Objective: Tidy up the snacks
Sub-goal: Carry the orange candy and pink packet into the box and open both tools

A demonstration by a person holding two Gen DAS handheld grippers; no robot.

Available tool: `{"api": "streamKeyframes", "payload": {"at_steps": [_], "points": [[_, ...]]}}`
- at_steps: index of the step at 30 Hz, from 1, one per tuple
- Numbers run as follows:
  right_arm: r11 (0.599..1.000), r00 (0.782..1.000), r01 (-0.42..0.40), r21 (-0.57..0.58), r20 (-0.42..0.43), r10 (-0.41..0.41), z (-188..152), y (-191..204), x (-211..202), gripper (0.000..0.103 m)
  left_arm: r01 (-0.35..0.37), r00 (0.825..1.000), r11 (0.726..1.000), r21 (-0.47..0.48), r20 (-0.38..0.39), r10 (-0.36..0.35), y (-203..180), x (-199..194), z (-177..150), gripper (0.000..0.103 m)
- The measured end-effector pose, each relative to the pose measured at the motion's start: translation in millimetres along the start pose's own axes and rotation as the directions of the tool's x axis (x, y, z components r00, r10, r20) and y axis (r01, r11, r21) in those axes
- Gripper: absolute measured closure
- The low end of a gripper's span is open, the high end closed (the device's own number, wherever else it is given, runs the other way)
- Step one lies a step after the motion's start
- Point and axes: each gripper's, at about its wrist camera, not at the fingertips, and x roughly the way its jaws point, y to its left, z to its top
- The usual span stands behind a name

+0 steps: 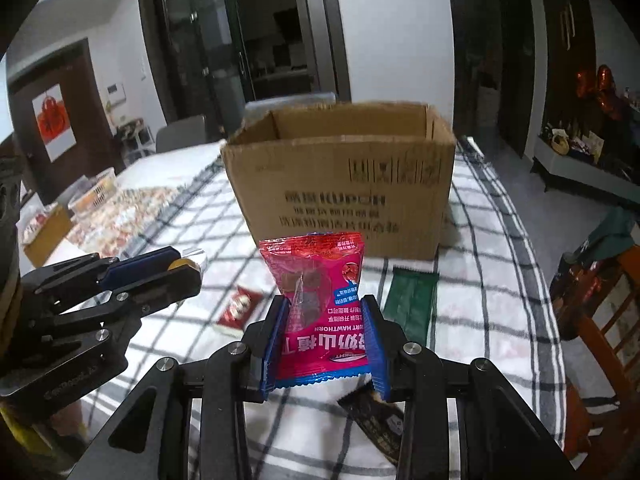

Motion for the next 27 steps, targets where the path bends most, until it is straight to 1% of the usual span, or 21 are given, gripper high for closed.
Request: {"api": "streamKeyframes", "payload": {"at_steps": [7,17,27], "points": [[1.0,0.998,-0.012,-0.003,0.064,0.012,21.2,4.0,-13.2,0.065,-0.001,0.998,1.0,0.027,0.056,0.0,0.2,-8.3,27.4,0.078],[1.0,0.992,0.007,-0.01,0.123,-0.006,55.8,-0.5,-10.8,0.065,-0.017,0.994,0.999,0.037,0.107,0.013,6.6,-3.1,63.4,0.078],[0.998,0.987,0.044,-0.034,0.153,-0.038,103.7,-7.9,7.5,0.065,-0.035,0.995,0.998,0.047,0.094,0.03,24.5,25.4,112.4,0.078]]}}
